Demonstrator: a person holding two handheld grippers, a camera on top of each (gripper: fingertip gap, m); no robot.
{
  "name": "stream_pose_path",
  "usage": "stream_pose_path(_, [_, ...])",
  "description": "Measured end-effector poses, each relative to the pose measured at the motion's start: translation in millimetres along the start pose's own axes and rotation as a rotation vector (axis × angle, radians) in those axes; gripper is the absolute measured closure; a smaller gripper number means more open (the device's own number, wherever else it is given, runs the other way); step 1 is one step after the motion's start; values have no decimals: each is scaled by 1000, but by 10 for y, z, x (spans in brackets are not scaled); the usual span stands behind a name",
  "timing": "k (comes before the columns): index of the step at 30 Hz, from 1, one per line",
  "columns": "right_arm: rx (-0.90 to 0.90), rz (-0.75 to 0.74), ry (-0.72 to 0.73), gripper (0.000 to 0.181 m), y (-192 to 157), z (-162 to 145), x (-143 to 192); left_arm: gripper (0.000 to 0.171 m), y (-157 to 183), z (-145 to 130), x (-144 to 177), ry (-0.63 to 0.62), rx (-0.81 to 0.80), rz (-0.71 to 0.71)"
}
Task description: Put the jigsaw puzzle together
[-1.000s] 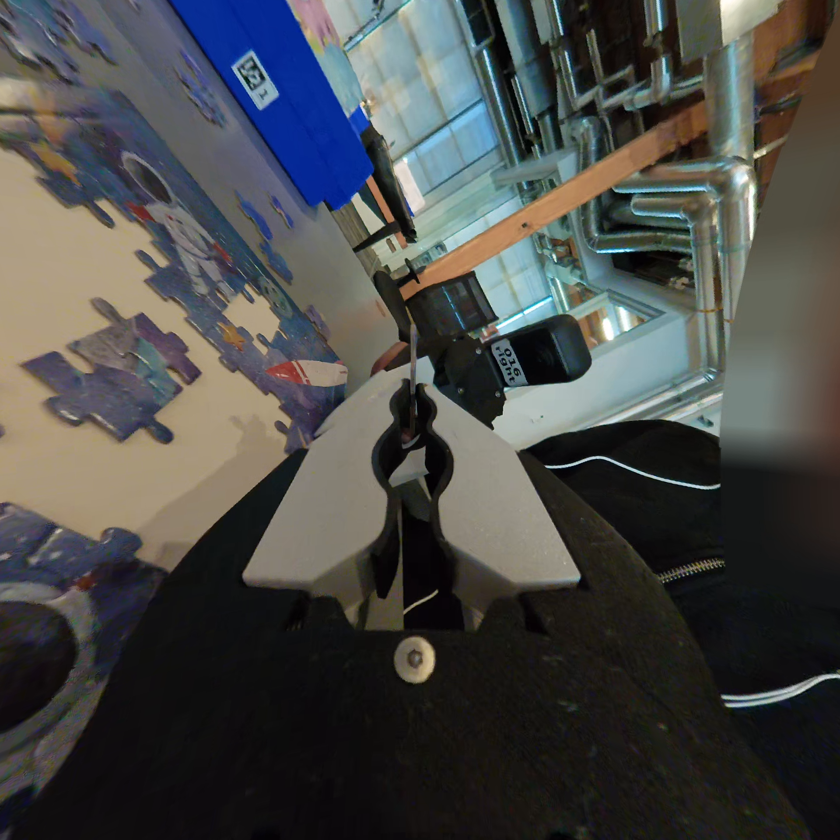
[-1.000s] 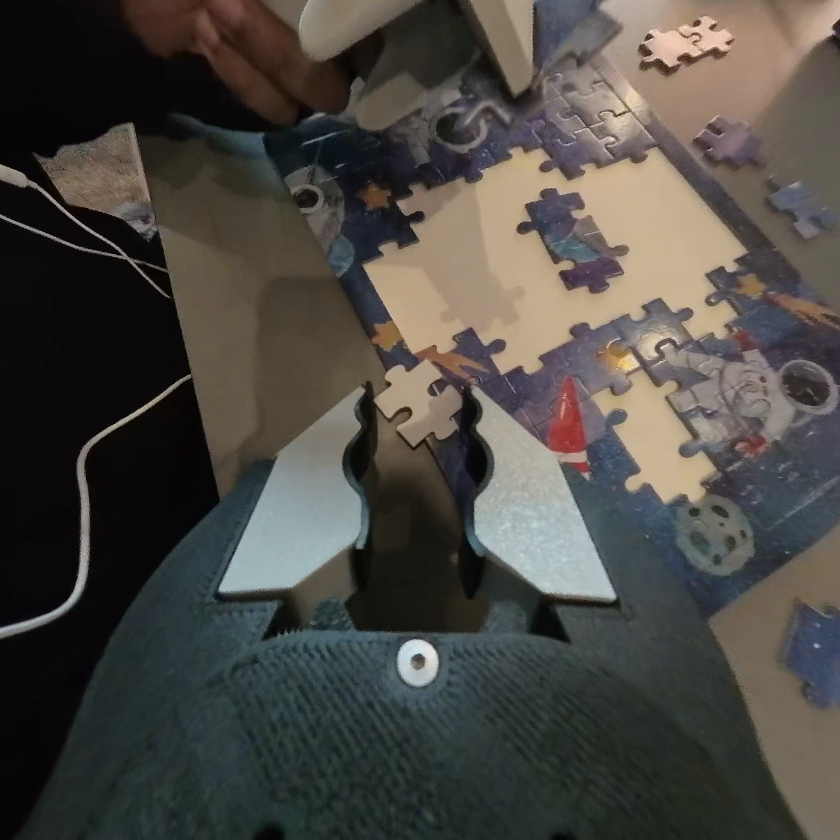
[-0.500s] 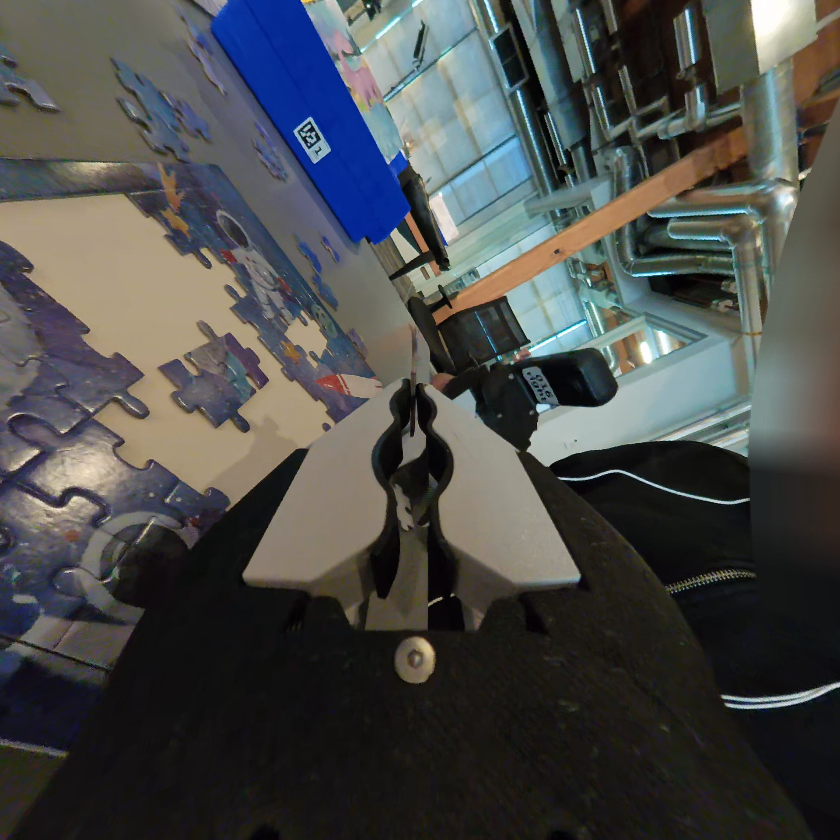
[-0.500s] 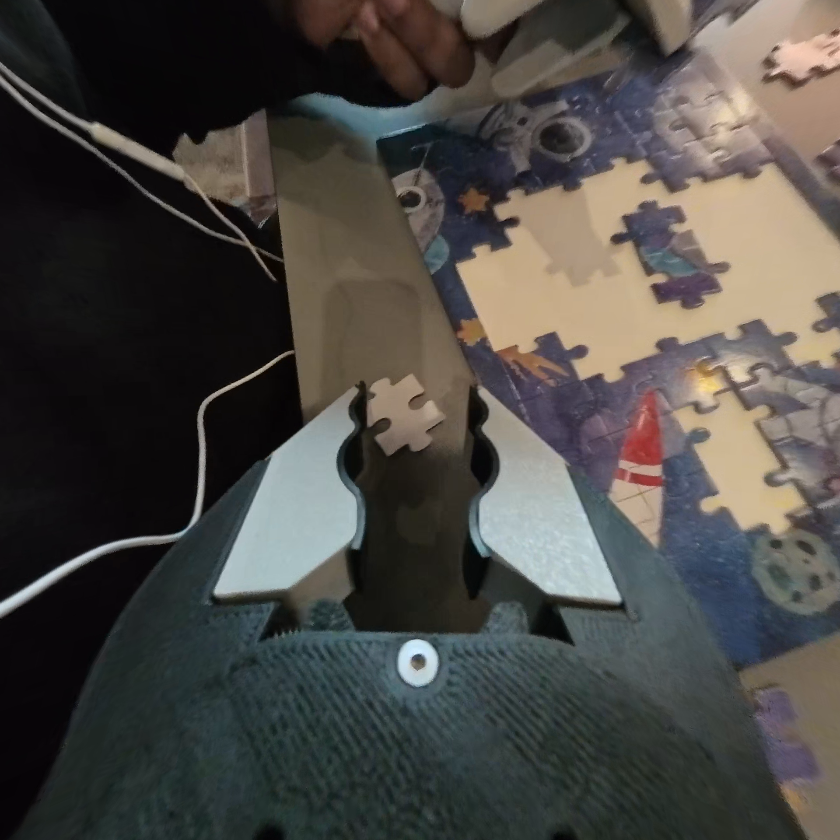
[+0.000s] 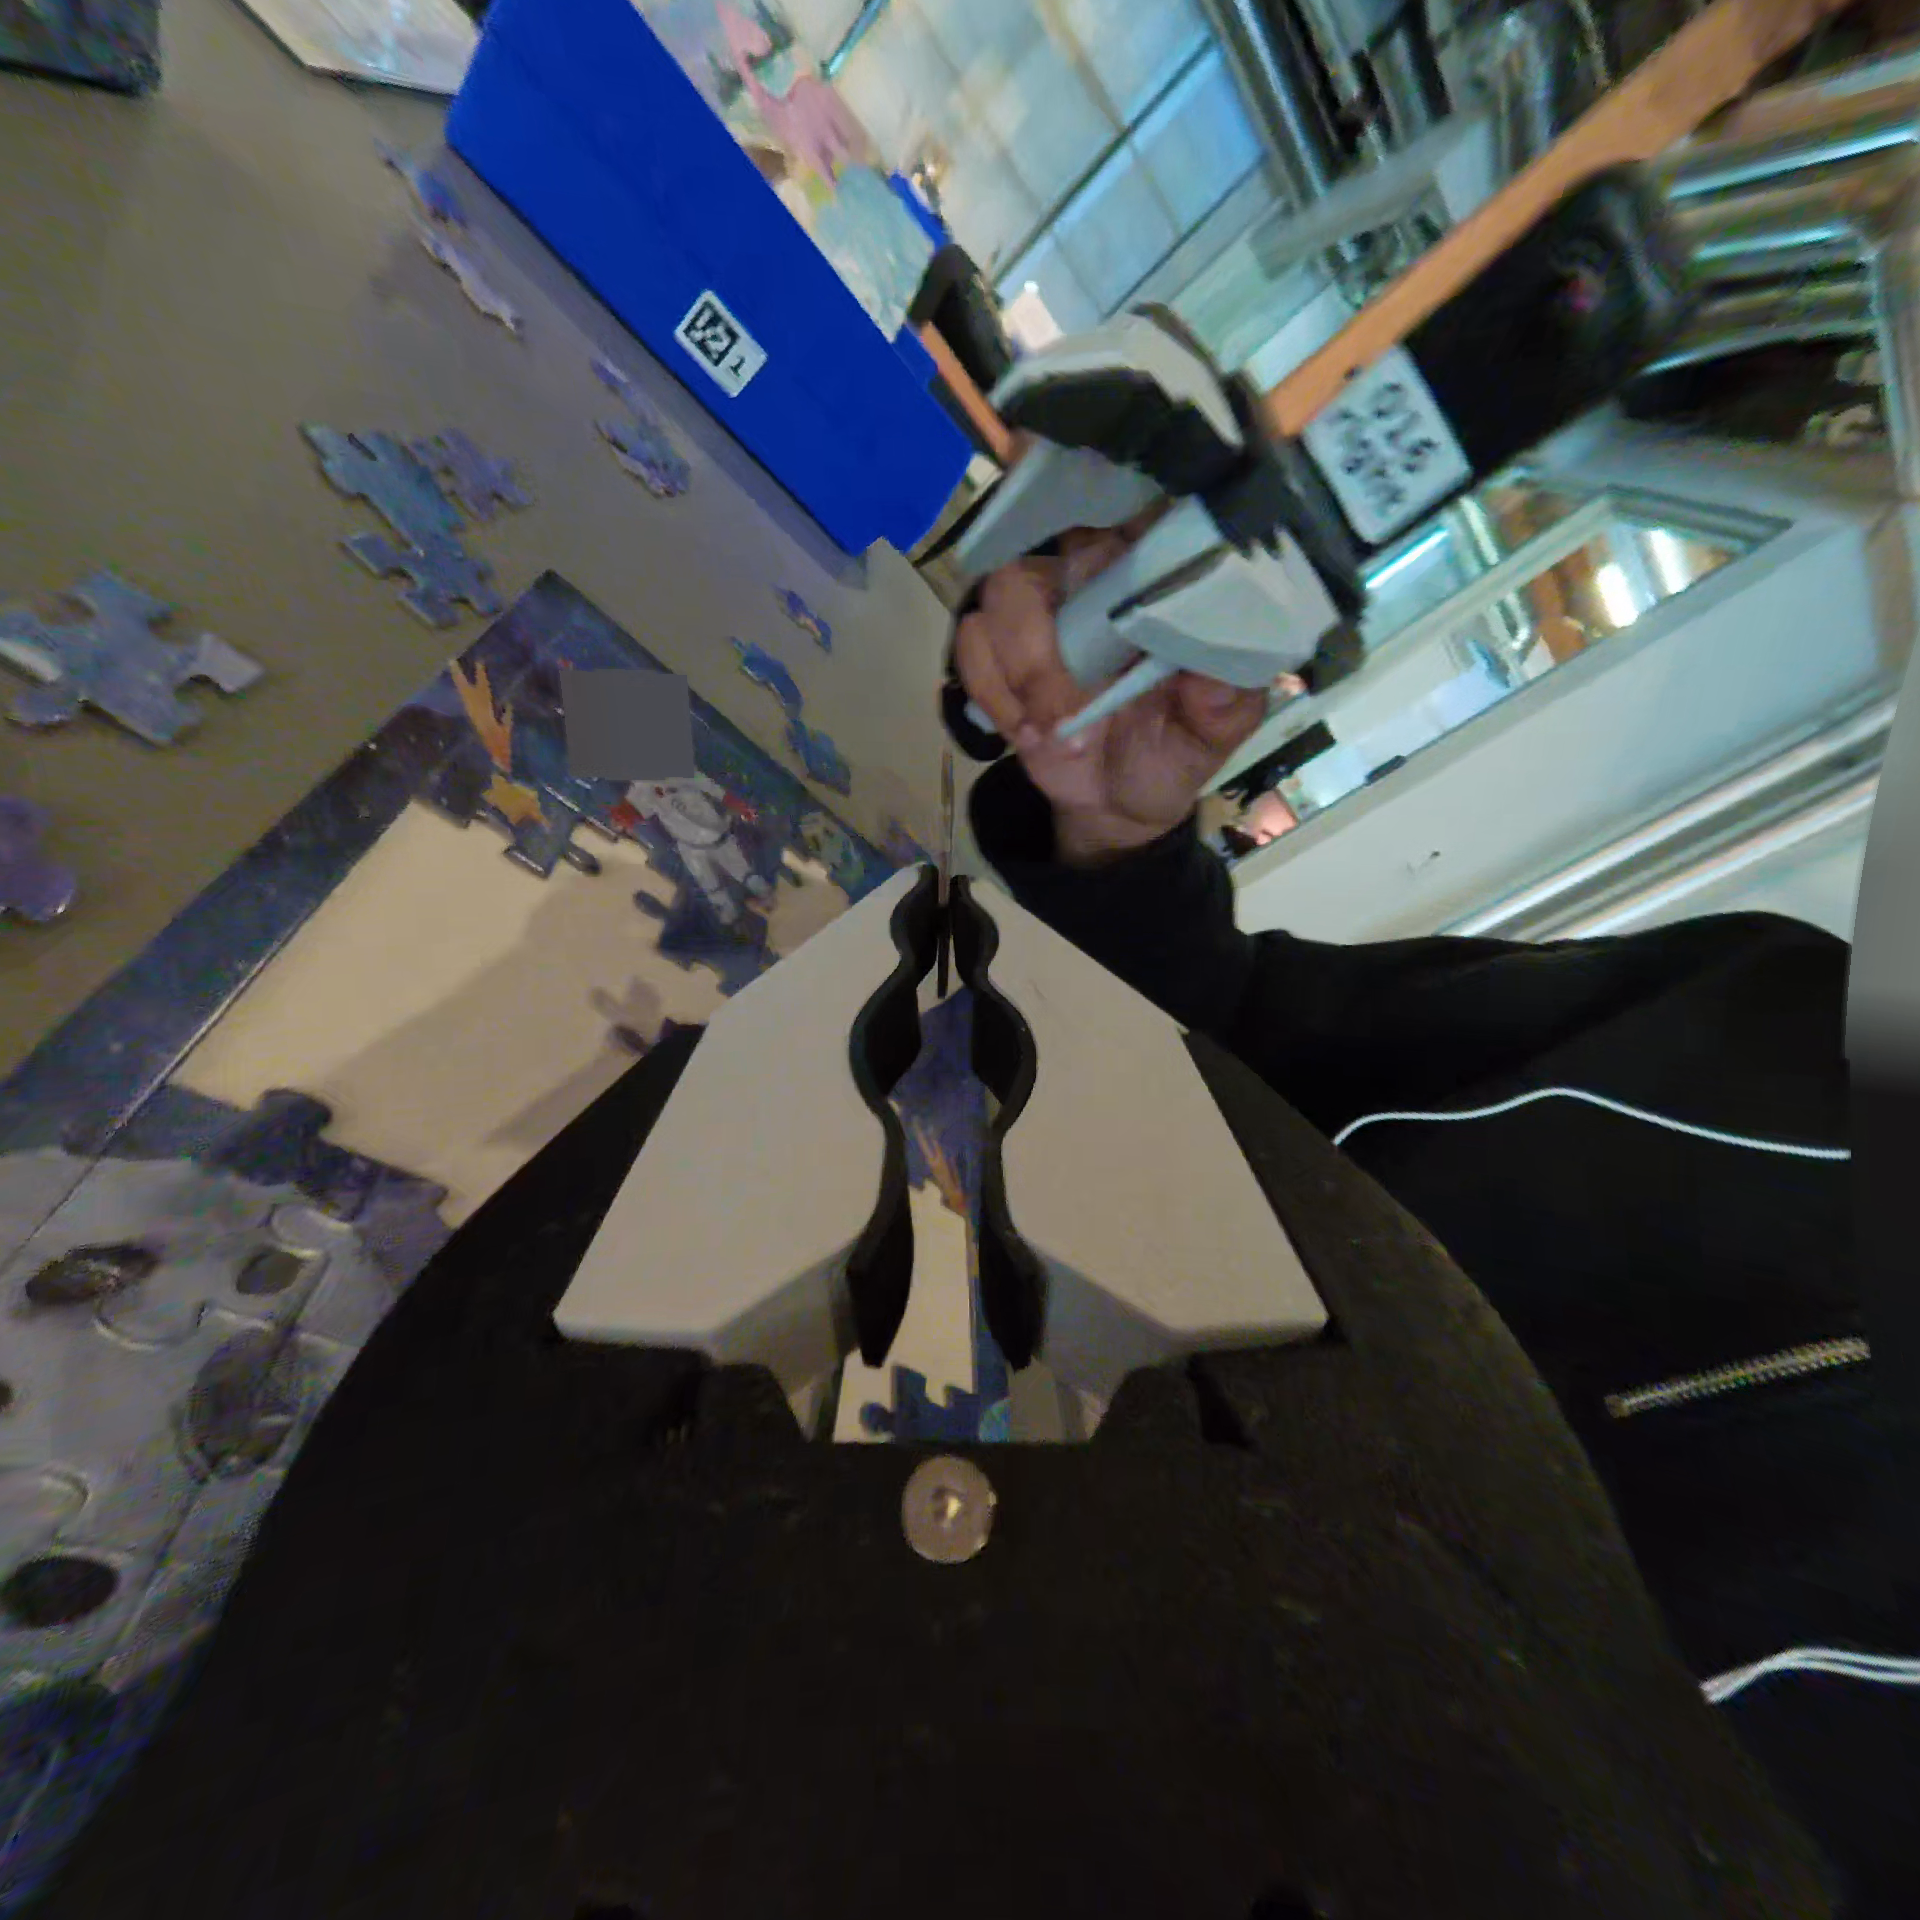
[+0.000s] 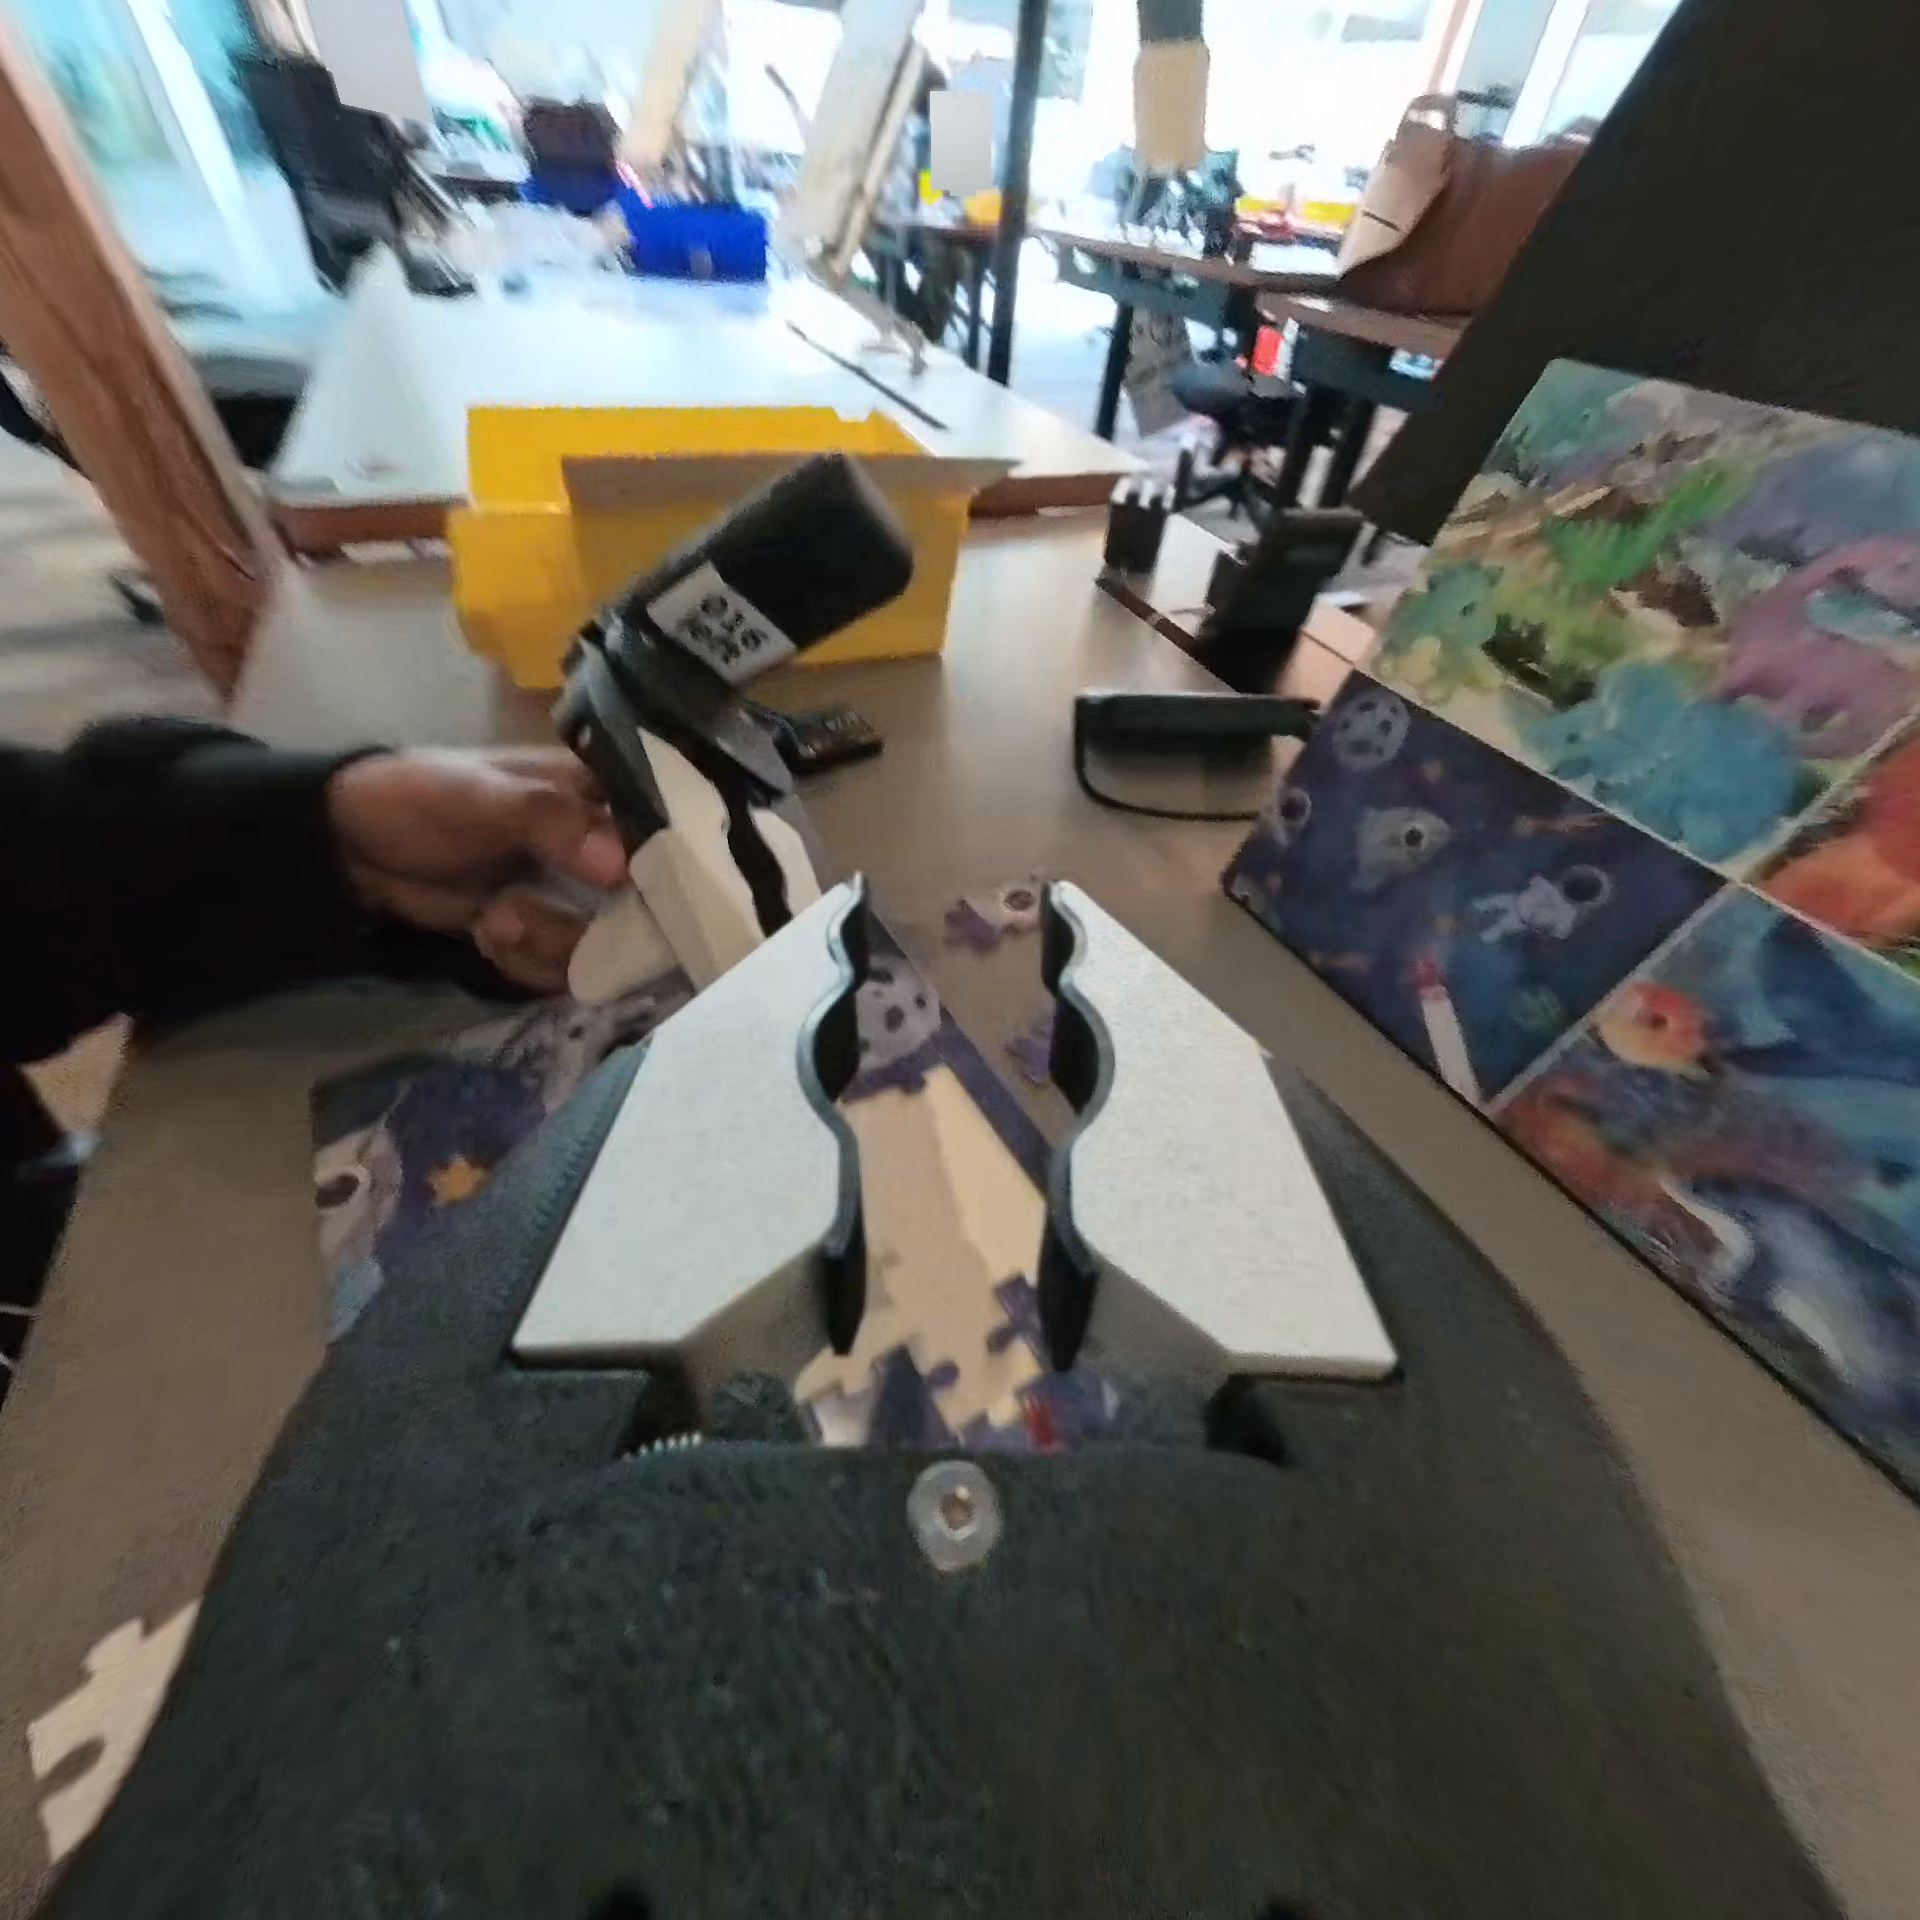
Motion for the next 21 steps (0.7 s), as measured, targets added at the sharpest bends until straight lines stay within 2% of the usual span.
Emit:
stream_pose_path(2, [-91,62,51,151,68,-88,-41,171,-32,-9,12,23,26,-34])
stream_pose_path(4, [-93,110,62,151,14,-194,8,171,-68,-58,56,30,40,-37])
stream_pose_path(8, [150,140,-52,140,-183,-390,32,171,-128,-69,142,57,102,-58])
stream_pose_path(11, [250,192,-100,130,-351,-449,-80,171,-139,-74,174,56,104,-46])
stream_pose_path(13, [319,177,-141,125,-418,-502,-137,171,-144,-91,179,36,103,-39])
stream_pose_path(17, [443,155,-167,129,-494,-560,-173,171,-151,-139,137,-10,119,-41])
stream_pose_path(21, [485,170,-171,137,-551,-571,-179,171,-153,-191,87,-49,143,-50])
Point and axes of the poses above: each gripper's, where its closed fingertips meet, x back along the fingers, z out of its top, y = z × x across the jaws, the point moved 10 cm from there along x, back along the fingers, and after that the axes turned 11 degrees about y, right-handed, at the moved point
